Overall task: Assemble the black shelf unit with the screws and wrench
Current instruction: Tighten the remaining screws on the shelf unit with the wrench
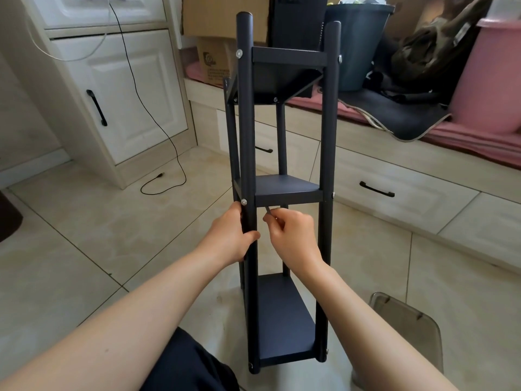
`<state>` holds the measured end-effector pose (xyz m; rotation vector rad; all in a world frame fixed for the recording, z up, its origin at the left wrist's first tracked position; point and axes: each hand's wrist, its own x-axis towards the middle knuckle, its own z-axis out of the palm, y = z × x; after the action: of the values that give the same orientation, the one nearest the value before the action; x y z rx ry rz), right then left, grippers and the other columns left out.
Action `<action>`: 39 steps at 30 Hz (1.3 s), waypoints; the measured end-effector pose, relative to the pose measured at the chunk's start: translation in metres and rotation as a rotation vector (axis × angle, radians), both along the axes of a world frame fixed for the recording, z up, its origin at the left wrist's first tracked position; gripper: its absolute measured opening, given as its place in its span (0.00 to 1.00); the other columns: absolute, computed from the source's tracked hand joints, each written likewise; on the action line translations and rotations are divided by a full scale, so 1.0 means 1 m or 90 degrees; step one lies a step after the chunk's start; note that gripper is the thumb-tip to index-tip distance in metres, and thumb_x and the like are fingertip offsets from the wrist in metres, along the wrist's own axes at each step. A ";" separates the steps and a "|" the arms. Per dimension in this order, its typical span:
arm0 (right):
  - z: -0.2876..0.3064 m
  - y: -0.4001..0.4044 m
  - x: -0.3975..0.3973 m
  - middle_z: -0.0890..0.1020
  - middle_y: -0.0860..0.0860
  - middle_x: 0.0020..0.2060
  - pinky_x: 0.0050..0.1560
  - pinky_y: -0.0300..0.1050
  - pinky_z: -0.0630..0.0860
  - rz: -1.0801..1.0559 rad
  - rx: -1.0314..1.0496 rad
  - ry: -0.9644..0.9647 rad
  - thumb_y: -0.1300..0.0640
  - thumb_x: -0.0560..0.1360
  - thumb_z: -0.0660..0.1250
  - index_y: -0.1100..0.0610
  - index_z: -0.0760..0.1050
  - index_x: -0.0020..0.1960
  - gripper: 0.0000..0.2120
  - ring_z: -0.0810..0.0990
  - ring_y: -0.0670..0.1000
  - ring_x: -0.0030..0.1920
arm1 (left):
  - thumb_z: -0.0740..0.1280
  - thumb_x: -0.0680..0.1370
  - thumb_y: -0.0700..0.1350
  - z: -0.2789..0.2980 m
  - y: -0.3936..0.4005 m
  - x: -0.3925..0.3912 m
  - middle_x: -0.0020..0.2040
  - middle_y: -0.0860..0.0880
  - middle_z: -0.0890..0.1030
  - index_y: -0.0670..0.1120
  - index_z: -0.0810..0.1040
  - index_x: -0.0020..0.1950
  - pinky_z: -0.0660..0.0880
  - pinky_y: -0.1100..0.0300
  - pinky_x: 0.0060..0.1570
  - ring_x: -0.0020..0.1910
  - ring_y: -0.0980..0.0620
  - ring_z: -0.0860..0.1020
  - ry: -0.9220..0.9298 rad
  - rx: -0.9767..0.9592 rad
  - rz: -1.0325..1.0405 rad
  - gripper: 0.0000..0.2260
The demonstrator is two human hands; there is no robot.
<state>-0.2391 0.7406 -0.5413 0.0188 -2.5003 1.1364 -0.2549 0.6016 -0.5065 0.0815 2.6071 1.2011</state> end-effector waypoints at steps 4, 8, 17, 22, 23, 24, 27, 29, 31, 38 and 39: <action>-0.003 -0.004 -0.002 0.84 0.54 0.35 0.41 0.43 0.75 -0.008 -0.047 0.021 0.61 0.79 0.67 0.63 0.84 0.46 0.09 0.80 0.53 0.36 | 0.71 0.79 0.43 -0.002 0.000 -0.002 0.57 0.44 0.79 0.49 0.67 0.71 0.82 0.44 0.52 0.55 0.41 0.80 0.000 0.005 0.000 0.23; -0.012 -0.009 -0.006 0.84 0.55 0.34 0.40 0.42 0.75 -0.011 -0.065 0.033 0.61 0.80 0.66 0.64 0.84 0.44 0.11 0.81 0.54 0.35 | 0.71 0.79 0.43 -0.004 -0.001 -0.003 0.55 0.45 0.79 0.50 0.68 0.69 0.82 0.44 0.51 0.54 0.42 0.80 0.009 0.008 0.000 0.21; -0.032 -0.019 -0.021 0.86 0.50 0.39 0.43 0.23 0.68 -0.045 -0.109 0.082 0.61 0.79 0.67 0.59 0.84 0.48 0.07 0.77 0.39 0.35 | 0.71 0.78 0.43 -0.009 -0.004 -0.006 0.49 0.49 0.79 0.51 0.69 0.66 0.84 0.45 0.43 0.49 0.44 0.81 0.020 0.015 -0.002 0.19; -0.034 -0.027 -0.029 0.82 0.47 0.37 0.43 0.24 0.69 -0.046 -0.182 0.098 0.62 0.78 0.67 0.61 0.84 0.46 0.07 0.78 0.36 0.38 | 0.71 0.78 0.42 -0.009 -0.005 -0.007 0.50 0.49 0.78 0.50 0.69 0.67 0.84 0.45 0.41 0.49 0.44 0.81 0.024 0.026 -0.010 0.19; -0.034 -0.028 -0.030 0.82 0.48 0.37 0.43 0.25 0.70 -0.041 -0.195 0.100 0.63 0.79 0.67 0.61 0.84 0.46 0.07 0.78 0.38 0.38 | 0.71 0.78 0.42 -0.009 -0.005 -0.007 0.50 0.49 0.78 0.50 0.69 0.67 0.84 0.45 0.41 0.49 0.44 0.81 0.026 0.027 -0.012 0.20; -0.035 -0.029 -0.032 0.83 0.49 0.37 0.43 0.27 0.71 -0.038 -0.206 0.102 0.63 0.79 0.67 0.61 0.83 0.46 0.07 0.78 0.41 0.38 | 0.71 0.79 0.42 -0.008 -0.005 -0.007 0.50 0.49 0.78 0.50 0.69 0.67 0.84 0.44 0.41 0.50 0.43 0.81 0.027 0.029 -0.013 0.20; -0.037 -0.030 -0.035 0.82 0.48 0.36 0.43 0.30 0.73 -0.030 -0.236 0.092 0.62 0.79 0.66 0.61 0.82 0.44 0.08 0.79 0.42 0.38 | 0.71 0.79 0.41 -0.009 -0.004 -0.007 0.49 0.50 0.78 0.49 0.68 0.68 0.84 0.45 0.41 0.50 0.43 0.81 0.030 0.033 -0.011 0.20; -0.038 -0.031 -0.034 0.82 0.48 0.36 0.43 0.30 0.73 -0.022 -0.241 0.094 0.62 0.79 0.66 0.61 0.82 0.43 0.08 0.79 0.42 0.39 | 0.71 0.79 0.41 -0.009 -0.005 -0.007 0.49 0.50 0.78 0.49 0.69 0.68 0.84 0.44 0.41 0.50 0.43 0.81 0.030 0.034 -0.009 0.20; -0.038 -0.030 -0.032 0.83 0.50 0.38 0.45 0.32 0.74 -0.019 -0.222 0.109 0.63 0.79 0.66 0.61 0.82 0.45 0.07 0.79 0.44 0.41 | 0.71 0.79 0.41 -0.009 -0.004 -0.007 0.49 0.49 0.78 0.49 0.69 0.69 0.84 0.44 0.42 0.51 0.43 0.81 0.028 0.037 -0.011 0.21; -0.040 -0.004 -0.008 0.78 0.49 0.38 0.39 0.30 0.67 0.029 -0.136 -0.023 0.62 0.79 0.63 0.60 0.79 0.42 0.09 0.75 0.44 0.40 | 0.71 0.79 0.42 -0.005 -0.003 -0.006 0.50 0.49 0.78 0.49 0.68 0.70 0.84 0.44 0.44 0.53 0.42 0.80 0.013 0.031 -0.004 0.22; -0.037 0.000 -0.005 0.78 0.49 0.38 0.39 0.30 0.67 0.032 -0.122 -0.043 0.62 0.79 0.63 0.58 0.79 0.42 0.10 0.75 0.44 0.39 | 0.71 0.79 0.42 -0.005 -0.003 -0.006 0.50 0.50 0.77 0.49 0.68 0.70 0.84 0.44 0.44 0.53 0.41 0.80 0.012 0.028 -0.005 0.22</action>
<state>-0.2445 0.7407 -0.5779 -0.0101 -2.4502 1.4140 -0.2604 0.5988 -0.5110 0.1122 2.5941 1.2612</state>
